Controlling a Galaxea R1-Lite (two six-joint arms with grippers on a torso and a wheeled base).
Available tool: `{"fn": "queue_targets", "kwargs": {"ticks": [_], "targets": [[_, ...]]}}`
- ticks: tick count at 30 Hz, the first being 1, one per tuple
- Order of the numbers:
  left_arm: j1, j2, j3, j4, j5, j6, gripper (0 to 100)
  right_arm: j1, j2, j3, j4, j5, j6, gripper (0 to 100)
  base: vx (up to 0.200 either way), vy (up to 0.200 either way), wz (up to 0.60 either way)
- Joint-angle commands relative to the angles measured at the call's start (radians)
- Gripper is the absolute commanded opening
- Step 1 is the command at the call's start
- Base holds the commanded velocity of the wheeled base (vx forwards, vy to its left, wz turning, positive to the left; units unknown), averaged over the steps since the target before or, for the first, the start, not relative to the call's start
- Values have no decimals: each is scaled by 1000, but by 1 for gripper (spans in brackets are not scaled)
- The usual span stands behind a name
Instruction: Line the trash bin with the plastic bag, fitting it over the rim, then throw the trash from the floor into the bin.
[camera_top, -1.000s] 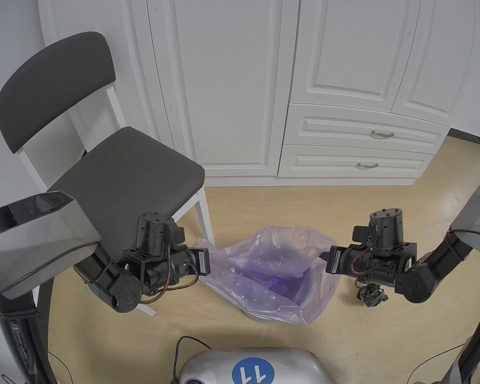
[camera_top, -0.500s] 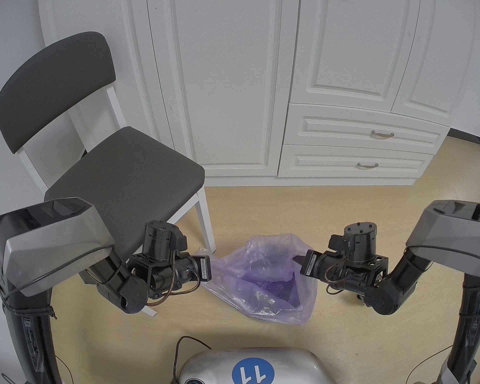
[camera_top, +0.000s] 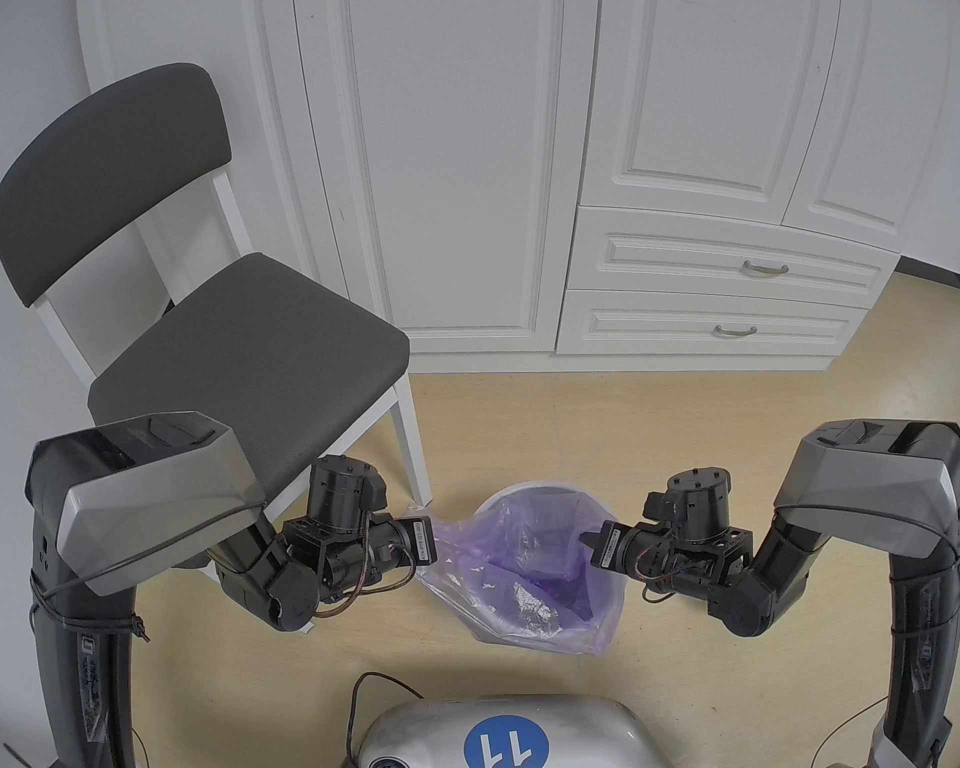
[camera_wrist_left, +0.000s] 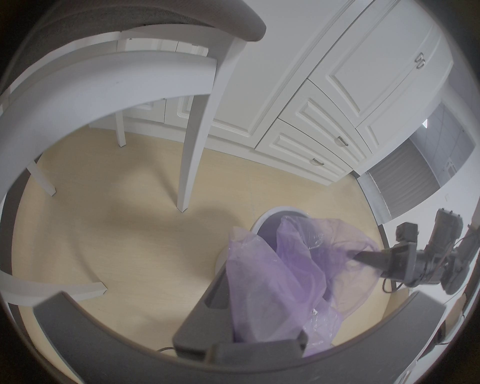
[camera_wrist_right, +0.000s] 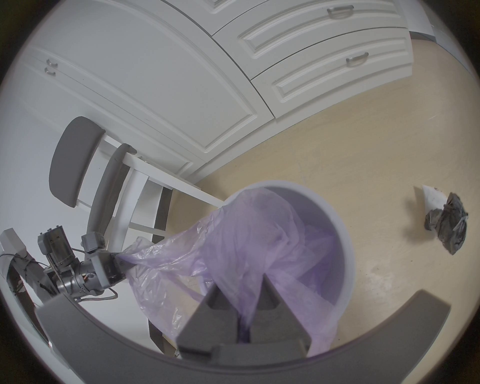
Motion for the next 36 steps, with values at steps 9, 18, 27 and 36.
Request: {"fn": "queue_targets", "kwargs": {"ticks": [9, 18, 27, 36], "targets": [[9, -13, 104, 2, 2, 171, 0, -87, -236, 63, 345, -157, -366, 0, 0, 0, 0], [9, -16, 196, -12, -51, 292, 0, -87, -245, 176, 388, -263, -599, 0, 0, 0, 0], [9, 78, 246, -161, -121, 353, 0, -49, -183, 222, 393, -263, -654, 0, 0, 0, 0], [20, 122, 179, -163, -113, 338, 0, -23, -52, 161, 362, -284, -637, 0, 0, 0, 0]]}}
